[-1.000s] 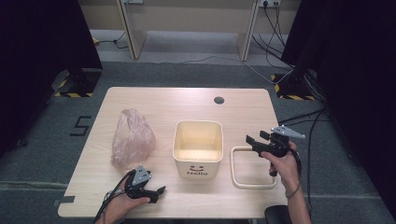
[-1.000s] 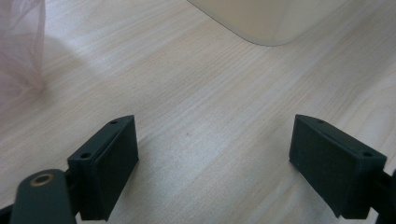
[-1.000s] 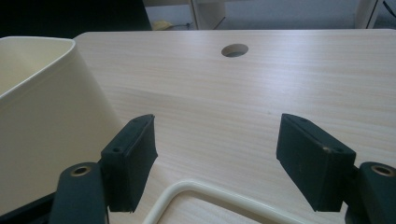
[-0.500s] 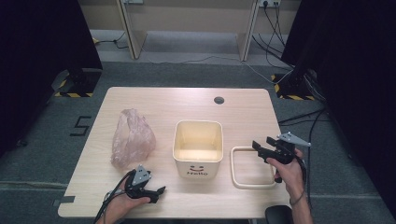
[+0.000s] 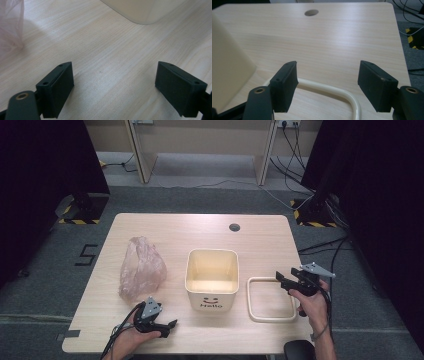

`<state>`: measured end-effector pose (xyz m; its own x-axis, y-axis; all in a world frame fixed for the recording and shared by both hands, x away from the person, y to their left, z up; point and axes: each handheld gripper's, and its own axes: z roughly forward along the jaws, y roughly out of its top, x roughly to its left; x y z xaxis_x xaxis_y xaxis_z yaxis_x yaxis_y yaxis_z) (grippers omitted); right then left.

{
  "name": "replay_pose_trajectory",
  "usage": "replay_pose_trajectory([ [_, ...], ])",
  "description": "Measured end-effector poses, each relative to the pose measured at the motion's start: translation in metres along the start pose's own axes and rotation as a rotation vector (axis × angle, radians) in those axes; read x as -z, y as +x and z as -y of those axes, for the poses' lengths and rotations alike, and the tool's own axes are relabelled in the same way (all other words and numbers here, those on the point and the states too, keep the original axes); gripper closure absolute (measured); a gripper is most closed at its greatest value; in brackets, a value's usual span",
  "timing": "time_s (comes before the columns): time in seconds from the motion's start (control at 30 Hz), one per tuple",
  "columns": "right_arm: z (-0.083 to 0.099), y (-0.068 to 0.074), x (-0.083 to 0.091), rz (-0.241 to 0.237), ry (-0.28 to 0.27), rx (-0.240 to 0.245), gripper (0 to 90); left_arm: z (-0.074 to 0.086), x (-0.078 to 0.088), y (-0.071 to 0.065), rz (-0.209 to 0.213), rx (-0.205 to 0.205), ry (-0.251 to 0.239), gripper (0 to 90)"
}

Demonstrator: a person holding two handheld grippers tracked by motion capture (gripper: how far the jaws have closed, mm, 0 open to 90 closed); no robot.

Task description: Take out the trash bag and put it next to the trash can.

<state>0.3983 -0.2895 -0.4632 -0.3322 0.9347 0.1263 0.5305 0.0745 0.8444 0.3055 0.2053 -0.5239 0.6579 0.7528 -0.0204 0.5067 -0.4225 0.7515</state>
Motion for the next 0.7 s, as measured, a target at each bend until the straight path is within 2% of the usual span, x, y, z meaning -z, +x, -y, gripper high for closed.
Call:
replay_pose_trajectory([
  [0.03, 0.002, -0.003, -0.001, 0.022, 0.014, 0.007, 34.8, 0.000, 0.000, 0.000, 0.000, 0.000, 0.000, 14.4],
  [0.13, 0.006, -0.008, -0.003, 0.042, 0.035, 0.014, 38.0, 0.000, 0.000, 0.000, 0.000, 0.000, 0.001, 14.4],
  [0.17, 0.010, -0.011, -0.005, 0.034, 0.049, 0.030, 43.1, 0.000, 0.000, 0.000, 0.000, -0.001, 0.001, 14.4],
  [0.2, 0.010, -0.011, -0.005, 0.034, 0.049, 0.030, 43.1, 0.000, 0.000, 0.000, 0.000, -0.001, 0.001, 14.4],
  [0.23, 0.014, -0.014, -0.007, 0.042, 0.072, 0.036, 45.9, 0.000, 0.000, 0.000, 0.000, 0.000, 0.001, 14.4],
  [0.3, 0.015, -0.015, -0.008, 0.050, 0.078, 0.040, 46.5, 0.000, 0.000, 0.000, 0.001, 0.000, 0.001, 14.4],
  [0.33, 0.018, -0.018, -0.010, 0.075, 0.089, 0.035, 47.2, 0.000, 0.000, 0.000, 0.001, 0.000, 0.001, 14.4],
  [0.53, 0.024, -0.023, -0.014, 0.107, 0.121, 0.044, 51.0, 0.000, 0.000, 0.000, 0.001, 0.000, 0.001, 14.4],
  [0.7, 0.029, -0.024, -0.018, 0.106, 0.146, 0.046, 54.5, 0.000, 0.000, 0.000, 0.001, -0.001, 0.001, 14.4],
])
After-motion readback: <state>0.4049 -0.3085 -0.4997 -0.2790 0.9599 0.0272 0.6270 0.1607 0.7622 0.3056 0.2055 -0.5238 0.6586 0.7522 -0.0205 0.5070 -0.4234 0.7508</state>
